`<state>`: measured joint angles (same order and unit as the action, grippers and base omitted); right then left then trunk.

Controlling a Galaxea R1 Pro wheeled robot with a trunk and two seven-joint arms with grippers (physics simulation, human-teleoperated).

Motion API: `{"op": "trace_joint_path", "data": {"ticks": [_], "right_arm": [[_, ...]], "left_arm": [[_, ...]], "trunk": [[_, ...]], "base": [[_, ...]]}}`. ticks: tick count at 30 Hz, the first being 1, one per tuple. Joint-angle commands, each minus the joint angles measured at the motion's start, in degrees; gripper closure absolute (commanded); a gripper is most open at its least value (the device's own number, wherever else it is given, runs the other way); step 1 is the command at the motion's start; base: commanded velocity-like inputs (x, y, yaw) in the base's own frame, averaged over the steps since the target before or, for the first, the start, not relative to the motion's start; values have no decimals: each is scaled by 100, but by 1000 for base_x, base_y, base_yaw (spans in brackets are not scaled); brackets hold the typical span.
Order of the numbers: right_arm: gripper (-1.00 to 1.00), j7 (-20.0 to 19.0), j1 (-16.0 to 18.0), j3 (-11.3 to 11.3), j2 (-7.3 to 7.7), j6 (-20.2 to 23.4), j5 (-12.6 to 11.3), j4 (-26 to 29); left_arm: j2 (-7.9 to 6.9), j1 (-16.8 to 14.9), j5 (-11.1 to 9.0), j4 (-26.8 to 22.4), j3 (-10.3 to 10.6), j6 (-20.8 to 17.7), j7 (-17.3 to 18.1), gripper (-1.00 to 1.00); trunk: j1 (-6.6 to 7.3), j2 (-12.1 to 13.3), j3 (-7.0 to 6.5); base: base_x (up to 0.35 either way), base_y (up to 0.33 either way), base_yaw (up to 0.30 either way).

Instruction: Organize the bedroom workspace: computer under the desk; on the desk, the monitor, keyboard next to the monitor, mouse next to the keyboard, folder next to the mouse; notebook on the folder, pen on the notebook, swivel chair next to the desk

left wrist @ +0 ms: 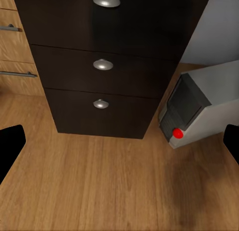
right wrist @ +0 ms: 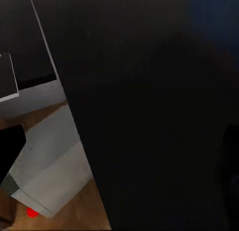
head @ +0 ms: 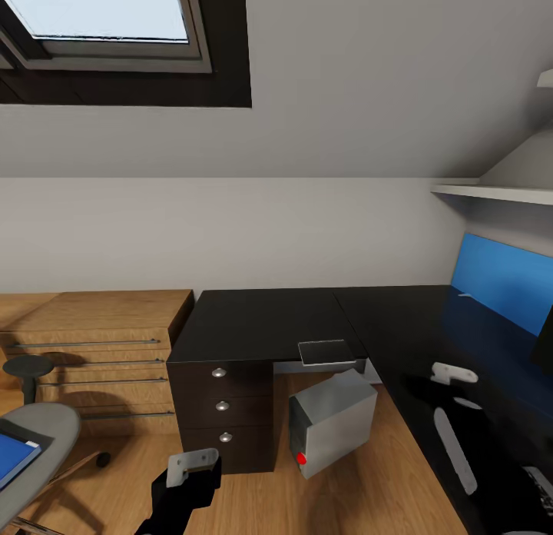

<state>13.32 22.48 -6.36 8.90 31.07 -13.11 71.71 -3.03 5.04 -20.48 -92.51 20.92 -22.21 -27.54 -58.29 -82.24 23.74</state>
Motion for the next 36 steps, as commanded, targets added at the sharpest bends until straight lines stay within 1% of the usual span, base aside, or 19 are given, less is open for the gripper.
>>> {"op": "trace_joint_path", "data": {"ticks": [1,4,5,7,9,11,12,18,19,22,24,25,26,27,30,31,33,34,36], "right_arm": [[-100,48,1,7,-45,20,-57,55],[-100,48,-8,10,-199,18,-65,159],[-100,46,-13,11,-383,4,-73,191],[-100,49,-15,11,-609,-6,-55,185],[-100,52,-15,11,-717,-8,-45,156],[-100,49,-16,23,-886,-21,-31,15],[-100,49,-16,35,-943,-52,-28,-84],[-100,54,-16,86,-1101,-374,-24,-341],[-100,55,-16,116,-1155,-456,-21,-393],[-100,53,-24,160,-1234,-564,-22,-477],[-100,48,-127,189,-1302,-721,-24,-778],[-100,48,-151,192,-1312,-787,-24,-852],[-100,48,-188,197,-1331,-950,-29,-997],[-100,32,-301,205,-1357,-1385,-39,-1399],[-100,-6,-503,220,-1376,-1784,-41,-2019],[-100,-15,-546,236,-1388,-1991,-42,-2325],[-100,-21,-573,278,-1402,-2243,-39,-2648],[-100,-26,-597,398,-1414,-2691,-32,-3095],[-100,-28,-606,511,-1418,-3000,-31,-3341]], "left_arm": [[-5,-3,-49,-9,13,-11,-50,-100],[-8,-3,-46,-6,14,-11,-50,-100],[-10,-3,-45,-5,12,-11,-50,-100],[-12,-3,-44,-5,10,-12,-50,-100],[-13,-3,-44,-4,9,-12,-50,-100],[-13,-3,-44,-4,9,-12,-50,-100],[-14,-3,-47,-3,7,-12,-50,-100],[-24,-3,-56,101,-21,-10,-50,-100],[-33,-3,-58,188,-42,-6,-50,-100],[-54,-3,-60,422,-92,18,-48,-100],[-68,-3,-61,774,-119,44,-37,-100],[-70,-3,-60,852,-122,47,-37,-100],[-72,-3,-57,1010,-125,51,-39,-100],[-74,-3,-56,1433,-130,62,-41,-100],[-75,-3,-55,1894,-131,118,-37,-100],[-75,-3,-54,2069,-132,198,-35,-100],[-75,-3,-55,2229,-132,330,-34,-100],[-75,-3,-58,2470,-135,585,-33,-100],[-72,-3,-60,2641,-137,756,-33,-100]], "trunk": [[0,-3,5],[0,-3,5],[0,-3,5],[0,-3,5],[0,-3,5],[0,-3,5],[0,-3,5],[0,-3,5],[0,-3,5],[0,-3,5],[0,-3,5],[0,-3,5],[0,-3,5],[0,-3,5],[0,-3,5],[0,-3,5],[0,-3,5],[0,-3,5],[0,-3,5]], "base": [[0,0,0],[0,0,0],[0,0,66],[0,0,161],[0,0,211],[0,0,247],[0,0,264],[0,0,273],[0,0,278],[0,0,279],[0,0,280],[0,0,281],[0,0,252],[0,0,88],[0,0,43],[0,0,18],[0,0,13],[0,0,6],[0,0,4]]}}
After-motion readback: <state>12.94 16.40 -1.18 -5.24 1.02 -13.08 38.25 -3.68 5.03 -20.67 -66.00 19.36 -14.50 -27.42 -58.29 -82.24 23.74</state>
